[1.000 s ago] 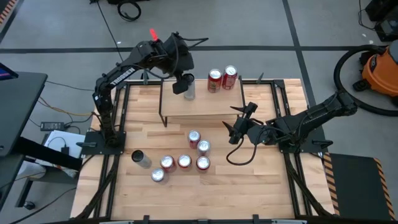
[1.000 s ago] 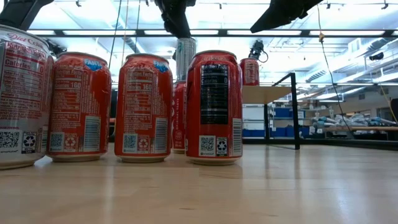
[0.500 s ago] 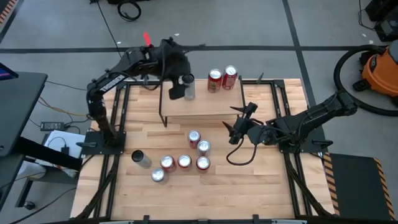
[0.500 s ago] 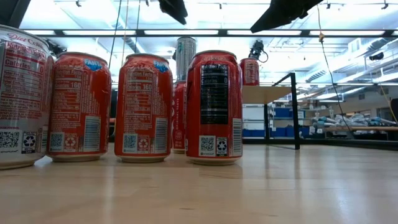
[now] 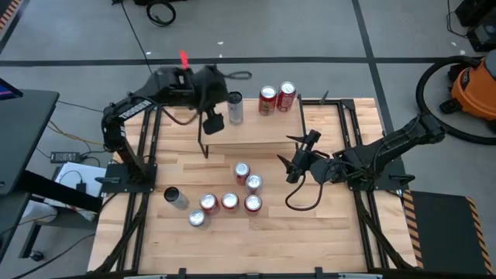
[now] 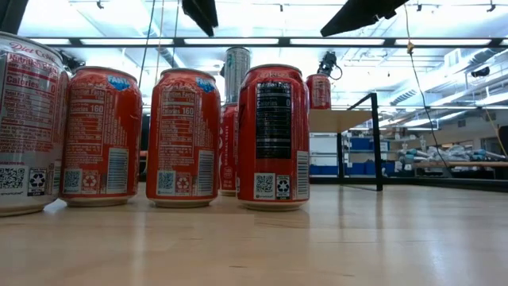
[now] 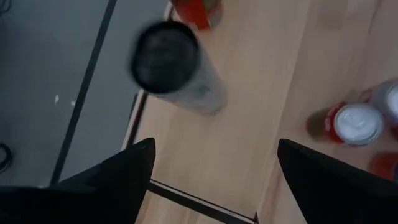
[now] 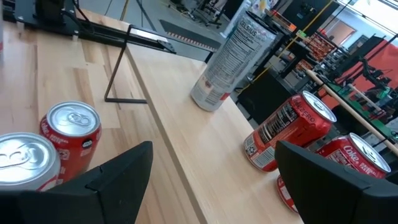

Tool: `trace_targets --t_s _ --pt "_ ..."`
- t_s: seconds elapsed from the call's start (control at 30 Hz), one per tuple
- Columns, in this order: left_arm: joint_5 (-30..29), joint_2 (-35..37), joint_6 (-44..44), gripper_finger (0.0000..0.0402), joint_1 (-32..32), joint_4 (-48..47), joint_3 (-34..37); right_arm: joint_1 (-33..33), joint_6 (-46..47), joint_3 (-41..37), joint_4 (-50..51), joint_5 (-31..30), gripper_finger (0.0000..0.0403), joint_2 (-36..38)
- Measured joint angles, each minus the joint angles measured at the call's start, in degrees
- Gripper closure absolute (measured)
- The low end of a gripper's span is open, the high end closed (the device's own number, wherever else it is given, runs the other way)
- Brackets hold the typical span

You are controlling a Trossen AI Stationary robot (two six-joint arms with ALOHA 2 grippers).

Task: Place canned beverage on shelf
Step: Put the black soda can on the shelf aligned with the other black soda can

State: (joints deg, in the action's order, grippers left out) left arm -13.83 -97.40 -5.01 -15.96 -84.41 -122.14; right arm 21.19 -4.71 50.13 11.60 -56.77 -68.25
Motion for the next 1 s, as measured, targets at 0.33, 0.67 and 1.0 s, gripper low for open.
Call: trace_targets --t_s 0.33,0.67,1.0 --pt "-4.46 10.24 8.20 0.0052 -0.02 14.37 22.49 2.01 0.61 0.00 -0.03 -0.60 0.0055 0.00" --pt "1.12 12.79 13.34 0.0052 -5.33 21.55 33.22 2.01 0.13 0.00 -0.73 -0.61 0.0055 0.00" --pt "-2.59 12.65 11.06 0.0052 -5.29 35.57 37.80 2.01 -0.28 0.00 -0.82 -0.60 0.0055 0.00"
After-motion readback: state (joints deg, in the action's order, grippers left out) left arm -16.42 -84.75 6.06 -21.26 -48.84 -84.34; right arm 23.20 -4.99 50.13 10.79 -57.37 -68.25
